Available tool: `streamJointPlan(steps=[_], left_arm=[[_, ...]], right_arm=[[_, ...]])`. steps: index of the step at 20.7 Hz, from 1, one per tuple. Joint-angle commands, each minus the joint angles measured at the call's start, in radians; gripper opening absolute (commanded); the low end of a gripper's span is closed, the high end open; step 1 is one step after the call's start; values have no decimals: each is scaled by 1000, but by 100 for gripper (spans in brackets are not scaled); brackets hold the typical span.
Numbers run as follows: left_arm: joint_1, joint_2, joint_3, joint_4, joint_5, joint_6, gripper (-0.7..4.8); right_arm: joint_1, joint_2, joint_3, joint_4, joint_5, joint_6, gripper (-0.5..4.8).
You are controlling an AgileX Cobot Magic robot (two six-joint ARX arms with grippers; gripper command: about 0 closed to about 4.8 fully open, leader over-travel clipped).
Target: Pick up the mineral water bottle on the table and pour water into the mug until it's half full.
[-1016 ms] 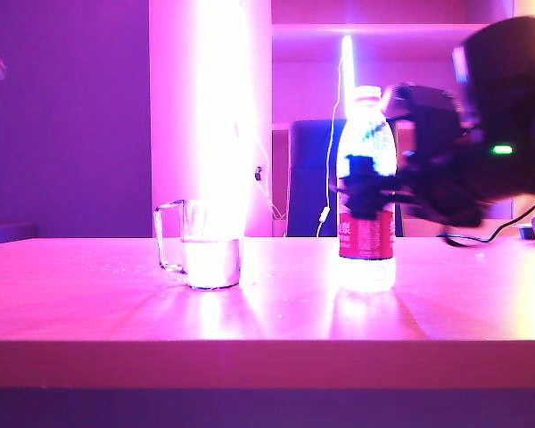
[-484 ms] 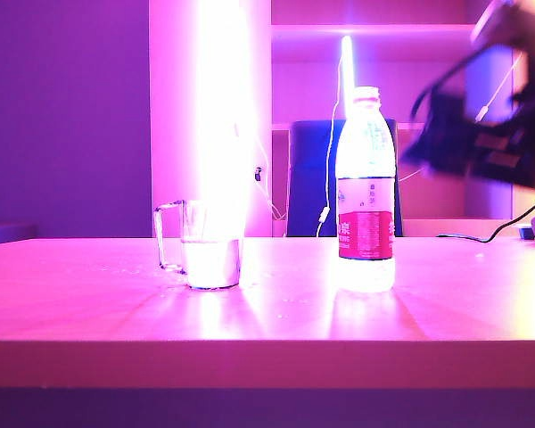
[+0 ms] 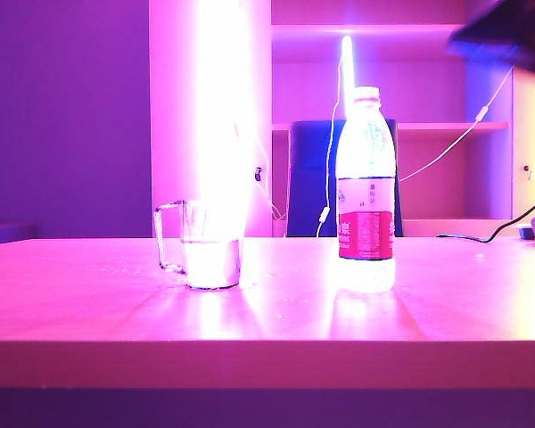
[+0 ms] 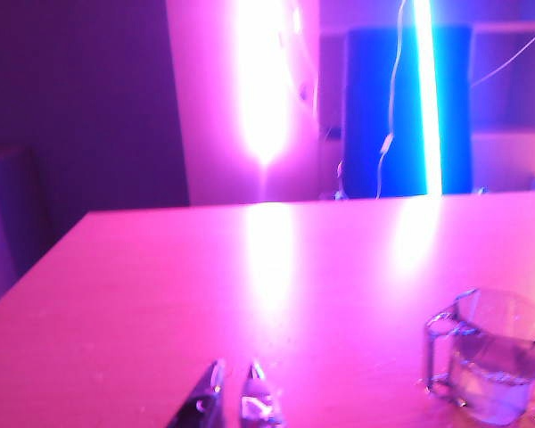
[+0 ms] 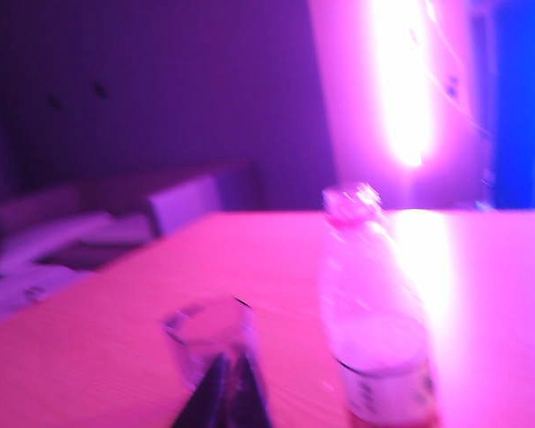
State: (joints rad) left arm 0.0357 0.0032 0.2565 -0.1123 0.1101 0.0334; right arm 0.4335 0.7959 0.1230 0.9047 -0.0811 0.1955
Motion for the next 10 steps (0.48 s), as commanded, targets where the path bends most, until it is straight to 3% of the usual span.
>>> streamJointPlan(steps=[1,5,10], left_arm=[[0,0,-86,123,-5,3,28],[0,0,-227,190,-5,-7,28],[0,0,-247,153,-5,-5,28]], right_arm=[[0,-93,4,-16,-157,26,-2],[0,-201,4,-18,-260,26,-2],[0,-254,5,-11,-383,26,-2]])
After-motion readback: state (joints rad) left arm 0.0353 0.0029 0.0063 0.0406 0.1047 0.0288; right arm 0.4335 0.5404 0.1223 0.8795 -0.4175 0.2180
